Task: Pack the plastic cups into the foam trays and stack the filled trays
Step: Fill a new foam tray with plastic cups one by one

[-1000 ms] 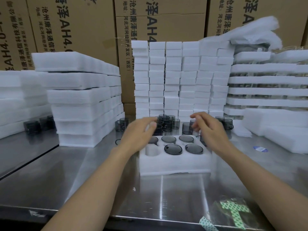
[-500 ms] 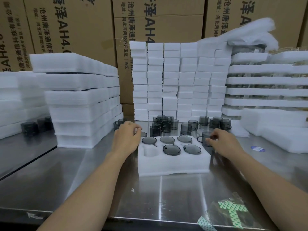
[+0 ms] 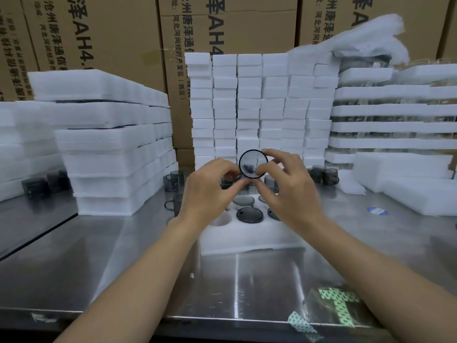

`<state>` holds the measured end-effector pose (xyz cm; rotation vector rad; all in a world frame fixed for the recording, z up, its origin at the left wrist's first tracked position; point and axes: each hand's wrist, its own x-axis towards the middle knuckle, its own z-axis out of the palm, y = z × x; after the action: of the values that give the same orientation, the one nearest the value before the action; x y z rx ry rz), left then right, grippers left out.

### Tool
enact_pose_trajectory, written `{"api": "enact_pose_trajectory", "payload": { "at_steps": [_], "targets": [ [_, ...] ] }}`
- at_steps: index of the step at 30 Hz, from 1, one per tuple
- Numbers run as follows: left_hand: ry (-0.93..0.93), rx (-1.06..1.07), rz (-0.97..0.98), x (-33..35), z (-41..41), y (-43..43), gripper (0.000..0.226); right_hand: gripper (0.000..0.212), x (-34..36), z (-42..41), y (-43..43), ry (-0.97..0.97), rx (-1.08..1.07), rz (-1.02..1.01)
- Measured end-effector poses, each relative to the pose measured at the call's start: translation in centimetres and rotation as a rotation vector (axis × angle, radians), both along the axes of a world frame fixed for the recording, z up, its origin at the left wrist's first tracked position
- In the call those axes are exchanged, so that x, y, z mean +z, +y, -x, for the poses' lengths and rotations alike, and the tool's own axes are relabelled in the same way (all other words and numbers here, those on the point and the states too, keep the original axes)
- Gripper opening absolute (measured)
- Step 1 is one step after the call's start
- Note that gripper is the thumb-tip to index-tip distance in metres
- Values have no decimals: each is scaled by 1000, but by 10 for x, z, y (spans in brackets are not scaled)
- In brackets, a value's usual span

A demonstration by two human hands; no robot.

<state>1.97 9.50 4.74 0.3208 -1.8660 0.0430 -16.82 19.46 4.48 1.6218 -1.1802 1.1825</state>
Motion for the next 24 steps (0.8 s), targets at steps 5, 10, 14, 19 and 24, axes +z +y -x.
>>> {"api": "enact_pose_trajectory", "payload": {
  "at_steps": [5, 10, 14, 19, 24],
  "targets": [
    [74, 7, -18, -1, 1, -5, 15, 47, 2, 11, 1, -32, 33, -20],
    [114, 1, 7, -1, 1, -5, 18, 72, 5, 20, 1, -117, -13, -105],
    [129, 41, 47, -1, 1, -5, 17, 68, 1, 18, -1, -163, -11, -159],
    [119, 32, 23, -1, 2, -3, 18, 67, -1, 15, -2, -203, 30, -196],
    [66, -51, -144, 1, 4, 3, 22, 69, -2, 13, 1, -243, 89, -219]
  ]
}}
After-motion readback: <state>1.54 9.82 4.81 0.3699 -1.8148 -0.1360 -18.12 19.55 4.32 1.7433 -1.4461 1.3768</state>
